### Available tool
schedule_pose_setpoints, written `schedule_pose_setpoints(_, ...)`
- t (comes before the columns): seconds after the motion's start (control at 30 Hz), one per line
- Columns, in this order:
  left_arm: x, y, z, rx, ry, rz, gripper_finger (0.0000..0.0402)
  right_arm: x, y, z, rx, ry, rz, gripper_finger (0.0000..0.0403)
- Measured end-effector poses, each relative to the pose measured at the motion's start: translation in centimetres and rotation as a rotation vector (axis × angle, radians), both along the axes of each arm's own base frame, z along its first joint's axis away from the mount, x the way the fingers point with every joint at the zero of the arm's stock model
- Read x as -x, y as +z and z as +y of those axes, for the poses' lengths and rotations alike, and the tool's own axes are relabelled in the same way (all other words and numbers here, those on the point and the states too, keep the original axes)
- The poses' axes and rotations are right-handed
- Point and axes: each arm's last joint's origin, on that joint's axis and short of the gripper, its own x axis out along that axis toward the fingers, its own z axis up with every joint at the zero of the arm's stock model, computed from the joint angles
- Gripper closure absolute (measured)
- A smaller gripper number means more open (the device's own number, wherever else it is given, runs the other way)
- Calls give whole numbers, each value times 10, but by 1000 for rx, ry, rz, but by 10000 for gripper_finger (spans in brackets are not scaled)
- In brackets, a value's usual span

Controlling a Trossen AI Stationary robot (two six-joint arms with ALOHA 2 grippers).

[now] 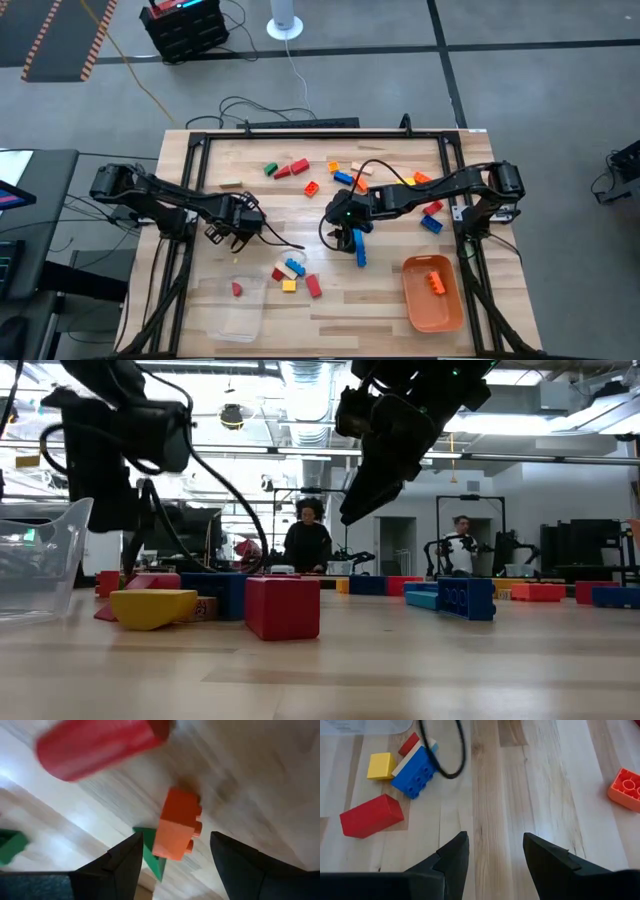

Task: Sort blocks by size
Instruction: Put the small orange game piece into the transparent bin

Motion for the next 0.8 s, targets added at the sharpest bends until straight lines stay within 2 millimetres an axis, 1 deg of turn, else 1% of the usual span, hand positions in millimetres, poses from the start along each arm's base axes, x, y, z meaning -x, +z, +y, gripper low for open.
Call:
schedule_pose_setpoints(0.1,3,-7,2,7,-21,2,193,0,0,0,0,0,0,186)
schedule_pose_setpoints(0.17,2,-9,2,10,-27,-10,210,0,0,0,-3,-4,0,186)
schedule_pose_setpoints(0.47,0,-7,1,11,39,-54,310,0,0,-2,-4,-10,0,186)
schedule_pose_setpoints(0.5,0,-7,1,10,50,-55,317,0,0,-2,-4,-10,0,186)
schedule_pose_setpoints(0.57,1,-5,1,11,82,-46,317,0,0,-2,-4,-10,1,186)
schedule_pose_setpoints(0.67,-2,7,1,14,152,-33,317,1,-1,-3,-12,-23,12,186)
schedule_pose_setpoints(0.73,-7,22,0,30,213,-40,317,4,1,-5,-16,-35,35,186)
schedule_pose_setpoints(0.8,-12,40,-1,56,277,-69,317,9,7,-9,-18,-57,37,186)
